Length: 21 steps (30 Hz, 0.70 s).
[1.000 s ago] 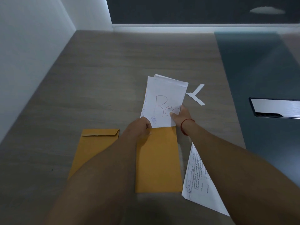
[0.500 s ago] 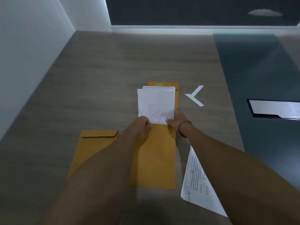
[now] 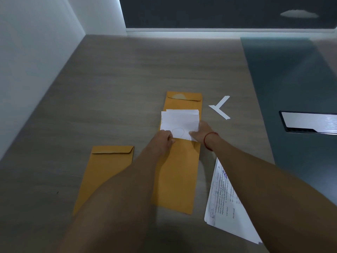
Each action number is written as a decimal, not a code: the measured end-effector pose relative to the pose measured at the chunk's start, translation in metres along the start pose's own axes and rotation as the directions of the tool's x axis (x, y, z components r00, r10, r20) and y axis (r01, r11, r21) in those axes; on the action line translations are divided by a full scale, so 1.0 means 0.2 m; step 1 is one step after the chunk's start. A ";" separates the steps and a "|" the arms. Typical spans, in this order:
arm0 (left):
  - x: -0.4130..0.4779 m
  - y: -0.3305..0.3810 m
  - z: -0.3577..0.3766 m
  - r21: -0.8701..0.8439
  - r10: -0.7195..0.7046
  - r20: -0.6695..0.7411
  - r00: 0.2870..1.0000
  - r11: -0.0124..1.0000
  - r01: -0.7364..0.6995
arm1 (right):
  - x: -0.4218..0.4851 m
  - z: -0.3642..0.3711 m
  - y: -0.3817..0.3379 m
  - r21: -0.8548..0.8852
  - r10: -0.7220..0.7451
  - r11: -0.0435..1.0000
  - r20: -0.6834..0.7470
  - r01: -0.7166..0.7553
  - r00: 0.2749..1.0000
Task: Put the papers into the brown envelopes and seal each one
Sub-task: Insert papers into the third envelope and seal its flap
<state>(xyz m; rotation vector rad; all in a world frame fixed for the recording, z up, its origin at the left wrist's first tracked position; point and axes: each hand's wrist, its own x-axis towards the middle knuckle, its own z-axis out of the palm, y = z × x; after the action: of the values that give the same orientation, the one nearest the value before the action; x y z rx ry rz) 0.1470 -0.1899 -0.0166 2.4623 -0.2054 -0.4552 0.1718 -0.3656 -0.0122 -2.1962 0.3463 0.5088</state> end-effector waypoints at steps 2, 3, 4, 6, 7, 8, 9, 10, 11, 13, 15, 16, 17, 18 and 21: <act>0.00 0.00 0.02 0.004 0.000 -0.015 1.000 1.000 0.000 | -0.01 0.00 -0.01 -0.063 0.002 0.998 0.050 0.001 0.999; 0.00 0.01 0.02 0.007 -0.003 -0.017 1.000 1.000 0.004 | -0.01 0.00 -0.01 -0.081 0.003 0.997 0.075 0.003 0.997; 0.00 0.01 0.03 0.007 -0.003 -0.017 1.000 1.000 0.003 | -0.01 -0.01 -0.01 -0.076 -0.003 0.997 0.085 0.009 0.996; 0.00 0.00 0.02 0.010 0.006 -0.026 1.000 1.000 -0.006 | 0.00 -0.04 -0.03 0.048 -0.032 0.998 0.046 0.030 0.998; 0.00 0.01 0.02 0.013 0.012 -0.032 0.999 1.000 -0.011 | 0.00 -0.05 -0.04 0.130 -0.047 0.990 -0.001 0.047 0.999; 0.00 0.01 0.01 0.013 0.017 -0.036 0.999 1.000 -0.016 | 0.01 -0.07 -0.07 0.178 -0.062 0.982 -0.048 0.070 0.997; 0.00 0.01 0.01 0.011 0.020 -0.040 0.999 1.000 -0.019 | 0.02 -0.08 -0.08 0.166 -0.082 0.982 -0.078 0.094 0.994; 0.01 0.02 0.00 0.006 0.022 -0.045 0.999 1.000 -0.021 | 0.02 -0.09 -0.09 0.104 -0.097 0.989 -0.080 0.105 0.992; 0.00 0.02 0.00 -0.003 0.024 -0.054 0.998 1.000 -0.024 | 0.02 -0.08 -0.08 0.008 -0.101 0.995 -0.059 0.102 0.993; -0.01 0.01 0.00 -0.029 0.036 -0.070 0.997 0.999 -0.038 | -0.01 -0.07 -0.04 -0.211 -0.089 0.973 0.027 0.093 0.996; -0.01 0.00 0.00 -0.037 0.050 -0.073 0.996 0.998 -0.053 | -0.02 -0.05 0.02 -0.270 -0.094 0.956 0.082 0.113 0.992; -0.02 0.00 0.00 -0.030 0.047 -0.073 0.996 0.998 -0.050 | -0.03 -0.05 0.02 -0.236 -0.126 0.962 0.079 0.141 0.989; -0.02 0.00 0.00 -0.019 0.037 -0.073 0.997 0.999 -0.038 | -0.03 -0.05 0.01 -0.184 -0.166 0.967 0.057 0.174 0.984; -0.01 0.00 0.00 -0.009 0.021 -0.071 0.997 1.000 -0.022 | -0.02 -0.06 -0.02 -0.132 -0.204 0.970 0.019 0.204 0.979; 0.00 0.00 0.00 -0.006 0.003 -0.056 0.998 1.000 -0.003 | 0.01 -0.06 -0.07 -0.081 -0.242 0.968 -0.059 0.237 0.969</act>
<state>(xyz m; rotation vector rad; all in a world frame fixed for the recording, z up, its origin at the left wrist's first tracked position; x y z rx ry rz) 0.1463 -0.1910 -0.0166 2.4654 -0.1843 -0.3846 0.1823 -0.3662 0.0030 -2.2916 0.0964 0.3182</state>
